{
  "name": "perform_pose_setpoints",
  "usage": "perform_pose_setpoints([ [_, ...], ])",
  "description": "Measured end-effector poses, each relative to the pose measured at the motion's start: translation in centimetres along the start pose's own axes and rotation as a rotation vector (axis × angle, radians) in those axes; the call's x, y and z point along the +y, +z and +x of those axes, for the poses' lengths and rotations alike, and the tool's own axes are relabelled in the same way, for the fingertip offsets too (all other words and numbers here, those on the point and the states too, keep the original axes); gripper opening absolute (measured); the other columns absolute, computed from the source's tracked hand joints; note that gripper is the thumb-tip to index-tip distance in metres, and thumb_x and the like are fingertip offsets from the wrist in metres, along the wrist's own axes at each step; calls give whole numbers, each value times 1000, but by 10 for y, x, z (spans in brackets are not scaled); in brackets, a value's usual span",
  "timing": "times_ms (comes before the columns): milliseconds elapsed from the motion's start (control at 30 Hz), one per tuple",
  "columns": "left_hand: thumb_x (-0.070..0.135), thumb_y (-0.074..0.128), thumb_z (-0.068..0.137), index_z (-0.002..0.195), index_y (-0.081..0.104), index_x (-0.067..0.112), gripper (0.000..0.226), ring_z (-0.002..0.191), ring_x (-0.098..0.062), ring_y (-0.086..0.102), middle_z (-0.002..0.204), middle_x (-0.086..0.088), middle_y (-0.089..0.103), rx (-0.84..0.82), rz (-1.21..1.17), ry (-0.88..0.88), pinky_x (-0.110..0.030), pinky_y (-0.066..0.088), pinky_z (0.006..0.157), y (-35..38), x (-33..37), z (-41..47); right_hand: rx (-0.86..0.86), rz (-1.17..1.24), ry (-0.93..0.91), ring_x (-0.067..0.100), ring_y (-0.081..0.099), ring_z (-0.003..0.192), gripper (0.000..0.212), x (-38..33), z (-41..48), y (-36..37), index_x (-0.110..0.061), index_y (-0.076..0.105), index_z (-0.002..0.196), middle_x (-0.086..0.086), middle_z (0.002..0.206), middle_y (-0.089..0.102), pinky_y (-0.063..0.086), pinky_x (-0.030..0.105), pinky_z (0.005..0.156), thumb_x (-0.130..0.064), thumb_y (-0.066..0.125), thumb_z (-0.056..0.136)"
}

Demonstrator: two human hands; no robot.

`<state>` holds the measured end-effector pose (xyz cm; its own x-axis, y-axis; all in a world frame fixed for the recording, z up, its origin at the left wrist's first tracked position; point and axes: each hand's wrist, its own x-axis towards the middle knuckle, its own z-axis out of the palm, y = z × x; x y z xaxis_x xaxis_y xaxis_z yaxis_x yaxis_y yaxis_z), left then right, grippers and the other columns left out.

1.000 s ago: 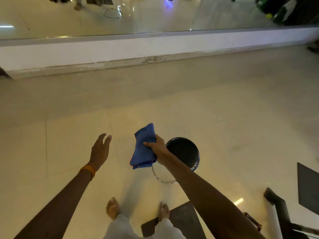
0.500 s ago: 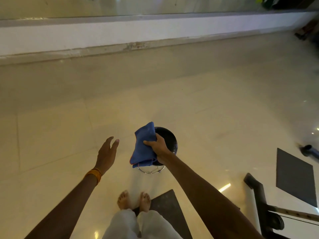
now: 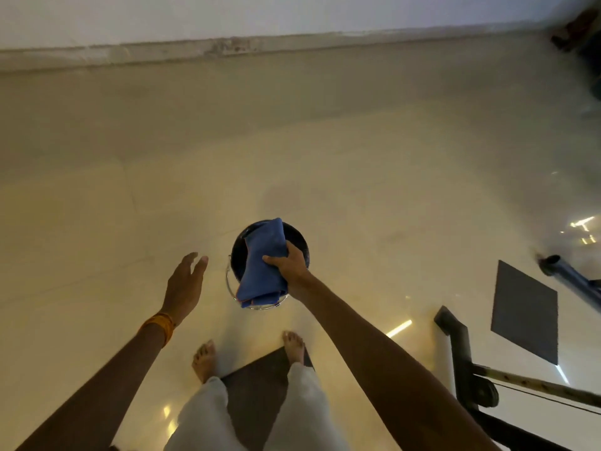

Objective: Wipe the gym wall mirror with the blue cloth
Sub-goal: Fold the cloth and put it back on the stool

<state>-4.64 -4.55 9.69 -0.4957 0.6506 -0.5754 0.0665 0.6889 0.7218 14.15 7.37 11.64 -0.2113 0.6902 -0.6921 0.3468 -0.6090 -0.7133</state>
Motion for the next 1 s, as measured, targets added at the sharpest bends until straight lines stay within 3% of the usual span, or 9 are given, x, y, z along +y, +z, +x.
perform_pose_setpoints([
  [67, 37, 45, 109, 154, 42, 10, 52, 147, -32, 38, 160, -13, 41, 22, -2, -24, -39, 28, 119, 20, 0, 1, -22, 19, -8, 32, 60, 118, 45, 9, 16, -18, -9, 56, 128, 10, 125, 64, 52, 49, 104, 1, 73, 88],
  [200, 37, 47, 108, 153, 44, 11, 52, 147, -30, 39, 159, -13, 43, 73, -21, -67, -39, 28, 120, 64, 1, 2, -65, 26, -11, 33, 60, 118, 51, 25, 52, -56, -6, 55, 132, 17, 133, 62, 54, 47, 98, 2, 74, 85],
  [300, 37, 47, 108, 154, 43, 10, 53, 149, -28, 36, 161, -12, 41, 92, -12, -75, -39, 25, 123, 97, 1, 8, -96, 31, 28, 38, 58, 123, 52, 40, 82, -78, -9, 53, 137, 17, 137, 60, 51, 55, 102, 7, 67, 90],
  [367, 38, 46, 108, 154, 42, 10, 54, 149, -28, 36, 161, -12, 41, 101, -16, -77, -39, 25, 123, 116, -2, 13, -114, 27, 35, 40, 57, 124, 61, 50, 100, -88, -10, 53, 139, 16, 137, 60, 50, 58, 105, 1, 72, 83],
  [500, 36, 46, 109, 151, 45, 8, 51, 144, -28, 41, 155, -13, 47, 117, 12, -52, -31, 31, 112, 143, -14, 35, -147, 14, 29, 39, 58, 124, 53, 72, 142, -93, -12, 54, 136, 17, 136, 60, 48, 59, 107, 5, 67, 87],
  [600, 34, 45, 110, 147, 48, 7, 46, 139, -29, 46, 149, -14, 52, 128, 42, -48, -26, 31, 102, 155, -31, 59, -169, -19, 20, 37, 57, 126, 61, 87, 175, -84, -15, 52, 139, 14, 137, 59, 47, 59, 107, -7, 72, 82],
  [733, 39, 44, 109, 150, 46, 9, 51, 142, -30, 44, 154, -13, 49, 136, 52, -55, -33, 32, 111, 164, -61, 95, -191, -35, 20, 37, 57, 125, 52, 108, 215, -66, -11, 50, 140, 16, 137, 58, 50, 55, 105, 4, 65, 92],
  [833, 49, 45, 106, 152, 44, 11, 60, 144, -30, 42, 156, -13, 47, 164, 42, -55, -41, 31, 119, 169, -84, 119, -238, -31, 9, 32, 61, 116, 42, 124, 241, -53, -13, 53, 131, 12, 128, 62, 56, 46, 93, 4, 63, 94],
  [1000, 60, 41, 99, 154, 43, 12, 73, 145, -31, 42, 158, -12, 44, 182, 45, -79, -48, 29, 122, 170, -106, 146, -236, -102, -35, 27, 63, 112, 48, 140, 268, -47, -14, 50, 136, 5, 122, 63, 56, 40, 91, 2, 65, 94],
])
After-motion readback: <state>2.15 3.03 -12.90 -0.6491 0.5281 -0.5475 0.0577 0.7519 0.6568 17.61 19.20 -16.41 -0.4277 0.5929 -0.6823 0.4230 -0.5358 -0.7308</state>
